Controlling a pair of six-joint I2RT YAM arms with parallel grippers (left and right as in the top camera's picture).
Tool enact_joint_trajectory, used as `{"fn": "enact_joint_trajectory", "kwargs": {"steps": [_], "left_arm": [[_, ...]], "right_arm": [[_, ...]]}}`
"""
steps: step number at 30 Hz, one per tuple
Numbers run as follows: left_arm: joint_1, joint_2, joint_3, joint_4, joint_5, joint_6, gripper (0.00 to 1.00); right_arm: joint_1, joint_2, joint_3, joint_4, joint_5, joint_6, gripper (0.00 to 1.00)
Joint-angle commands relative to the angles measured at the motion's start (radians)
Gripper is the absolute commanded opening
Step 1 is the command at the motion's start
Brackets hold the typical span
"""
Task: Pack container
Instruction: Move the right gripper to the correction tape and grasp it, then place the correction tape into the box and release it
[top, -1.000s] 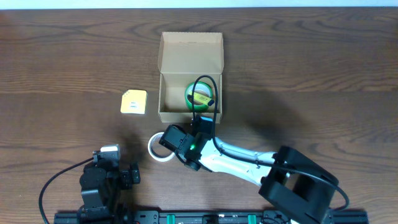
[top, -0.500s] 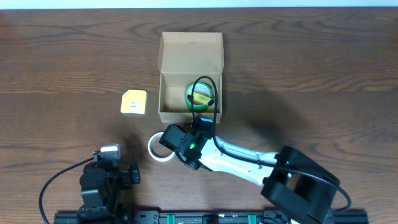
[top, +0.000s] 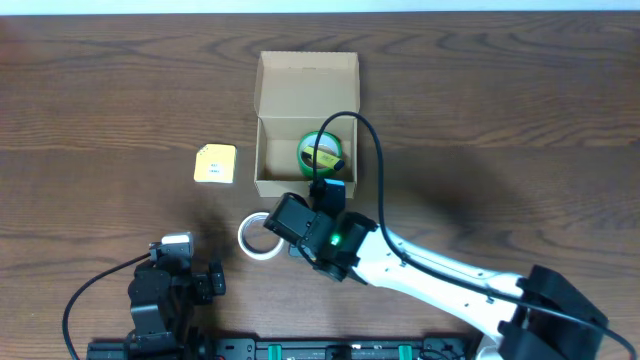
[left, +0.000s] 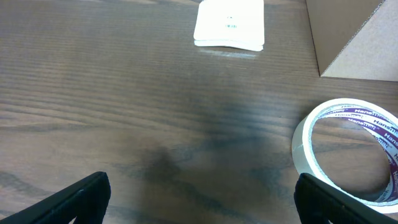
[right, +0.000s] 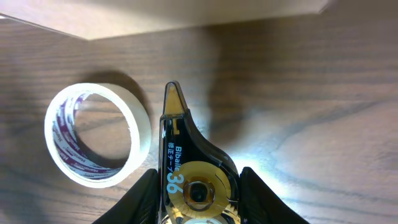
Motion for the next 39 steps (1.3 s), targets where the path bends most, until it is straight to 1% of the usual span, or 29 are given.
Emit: {"fn": "enact_joint_trajectory", "kwargs": {"steps": [1, 6, 11, 14, 16, 20, 23, 28, 31, 35, 39], "left_arm": [[-0.004, -0.005, -0.009, -0.031, -0.007, -0.019, 0.95], [-0.004, -0.005, -0.009, -0.031, -0.007, -0.019, 0.95], [-0.004, -0.005, -0.009, -0.031, -0.007, -0.019, 0.95], [-0.004, -0.005, -0.009, -0.031, -0.007, -0.019, 0.95], [-0.004, -0.005, -0.009, -0.031, -0.007, -0.019, 0.95], [-0.004, -0.005, -0.009, -0.031, -0.007, -0.019, 0.95], [-0.004, -0.005, -0.009, -0.031, -0.007, -0.019, 0.95], [-0.004, -0.005, -0.009, -0.031, -0.007, -0.019, 0.96], [-0.004, -0.005, -0.009, -0.031, -0.007, -0.019, 0.95], [-0.004, -0.005, -0.009, -0.031, -0.007, -0.019, 0.95], [-0.004, -0.005, -0.009, -0.031, -0.007, -0.019, 0.95]], "right_arm": [[0.008, -0.045, 0.031, -0.001, 0.085, -0.09, 0.12], [0.006, -0.048, 0.141, -0.002, 0.171, -0.227, 0.11], [-0.01, -0.048, 0.162, -0.003, 0.258, -0.244, 0.1], [-0.064, -0.048, 0.162, 0.004, 0.287, -0.264, 0.11], [-0.138, -0.043, 0.162, 0.032, 0.286, -0.311, 0.11], [-0.224, -0.008, 0.162, 0.148, 0.286, -0.431, 0.08], [-0.26, 0.028, 0.162, 0.187, 0.266, -0.476, 0.09], [-0.274, 0.121, 0.162, 0.216, 0.252, -0.484, 0.08], [-0.274, 0.168, 0.162, 0.229, 0.24, -0.484, 0.05], [-0.274, 0.201, 0.162, 0.228, 0.229, -0.487, 0.04], [-0.274, 0.203, 0.162, 0.239, 0.23, -0.495, 0.14]]}}
